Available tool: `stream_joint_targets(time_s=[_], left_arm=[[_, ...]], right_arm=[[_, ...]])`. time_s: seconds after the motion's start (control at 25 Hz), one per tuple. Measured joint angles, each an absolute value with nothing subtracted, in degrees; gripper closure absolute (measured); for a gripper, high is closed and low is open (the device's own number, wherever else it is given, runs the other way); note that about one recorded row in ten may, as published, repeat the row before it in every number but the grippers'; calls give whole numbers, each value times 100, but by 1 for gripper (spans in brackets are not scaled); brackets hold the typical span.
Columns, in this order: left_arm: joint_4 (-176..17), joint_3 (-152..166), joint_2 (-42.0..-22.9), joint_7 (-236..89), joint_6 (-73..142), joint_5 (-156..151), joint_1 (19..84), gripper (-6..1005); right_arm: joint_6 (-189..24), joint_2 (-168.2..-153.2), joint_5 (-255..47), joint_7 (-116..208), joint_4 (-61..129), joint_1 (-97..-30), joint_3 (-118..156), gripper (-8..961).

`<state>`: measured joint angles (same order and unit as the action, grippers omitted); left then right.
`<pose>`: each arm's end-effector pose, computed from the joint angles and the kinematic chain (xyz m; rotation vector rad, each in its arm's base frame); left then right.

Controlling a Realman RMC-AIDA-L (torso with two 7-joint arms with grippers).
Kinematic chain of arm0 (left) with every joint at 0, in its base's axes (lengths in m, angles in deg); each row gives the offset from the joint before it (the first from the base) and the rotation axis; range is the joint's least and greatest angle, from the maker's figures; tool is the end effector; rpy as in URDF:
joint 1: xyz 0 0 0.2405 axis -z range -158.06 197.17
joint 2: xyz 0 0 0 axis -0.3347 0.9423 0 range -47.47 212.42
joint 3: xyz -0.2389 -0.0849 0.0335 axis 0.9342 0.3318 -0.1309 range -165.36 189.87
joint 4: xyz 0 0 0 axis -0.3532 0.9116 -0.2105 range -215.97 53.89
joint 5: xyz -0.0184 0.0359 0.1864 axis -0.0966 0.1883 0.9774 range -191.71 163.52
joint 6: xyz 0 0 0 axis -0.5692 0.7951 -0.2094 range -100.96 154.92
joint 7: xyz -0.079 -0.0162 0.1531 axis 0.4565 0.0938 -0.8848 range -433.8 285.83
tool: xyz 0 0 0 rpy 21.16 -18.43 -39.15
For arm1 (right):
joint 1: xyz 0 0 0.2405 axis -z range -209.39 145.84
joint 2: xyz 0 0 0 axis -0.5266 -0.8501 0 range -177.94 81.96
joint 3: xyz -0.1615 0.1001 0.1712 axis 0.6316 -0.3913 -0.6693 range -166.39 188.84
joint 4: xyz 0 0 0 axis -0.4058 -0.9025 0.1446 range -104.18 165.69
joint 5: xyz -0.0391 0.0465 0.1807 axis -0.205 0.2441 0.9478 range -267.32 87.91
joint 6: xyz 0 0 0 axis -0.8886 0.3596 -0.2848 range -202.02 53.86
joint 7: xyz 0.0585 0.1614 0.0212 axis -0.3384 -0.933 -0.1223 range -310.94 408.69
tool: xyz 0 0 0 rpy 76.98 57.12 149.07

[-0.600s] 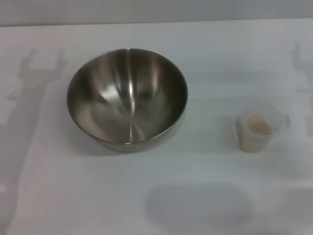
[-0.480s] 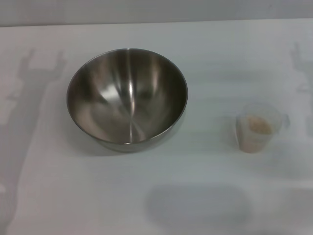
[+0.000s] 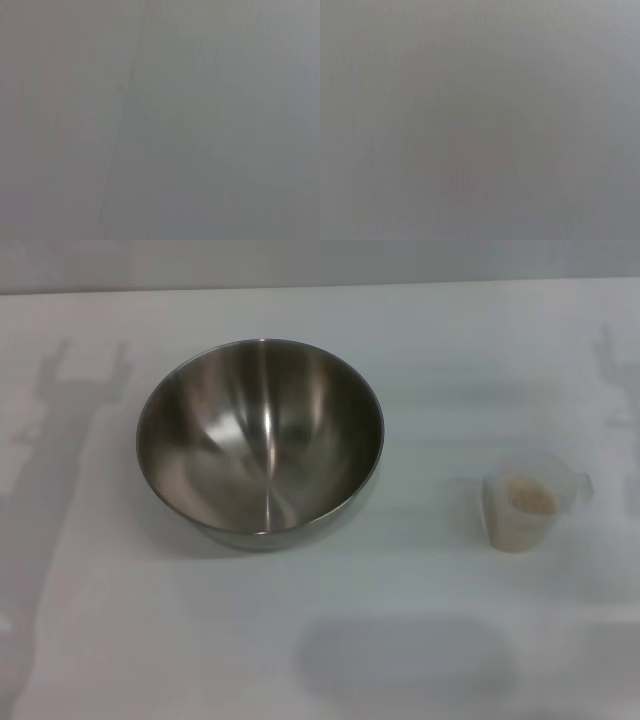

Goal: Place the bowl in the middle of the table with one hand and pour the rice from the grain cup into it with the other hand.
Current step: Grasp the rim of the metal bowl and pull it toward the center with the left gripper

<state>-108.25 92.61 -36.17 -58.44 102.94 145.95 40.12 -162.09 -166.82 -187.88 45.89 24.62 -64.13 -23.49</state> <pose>-0.2389 0.3596 0.0665 -1.3788 -0.3118 -1.1423 0.2673 0.3665 0.0767 -1.2043 0.2465 0.9017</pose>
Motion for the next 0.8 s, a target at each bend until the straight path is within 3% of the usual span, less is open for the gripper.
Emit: stream_joint_targets(time_s=[0.24, 0.32, 0.44, 0.48, 0.8], left_arm=[[-11122, 9397, -3597, -5833, 9834, 14589, 3997, 207], [-12557, 9675, -3554, -5827, 8108, 14673, 3707, 208], [-12814, 9744, -3549, -5836, 7778, 14709, 3666, 208], [-13637, 10025, -3548, -5845, 6644, 14891, 3568, 209], [-15720, 10691, -3518, -5861, 3124, 15084, 3604, 211]], right_arm=[[-16200, -16682, -18788, 4589, 2497, -6431, -2349, 253], [-16198, -16682, -18787, 4589, 2521, -6443, -2349, 253], [-16193, -16678, -18787, 4589, 2529, -6460, -2349, 252], [-16190, -16673, -18787, 4589, 2532, -6476, -2349, 252], [-16229, -16672, -18787, 4589, 2540, -6503, -2349, 252]])
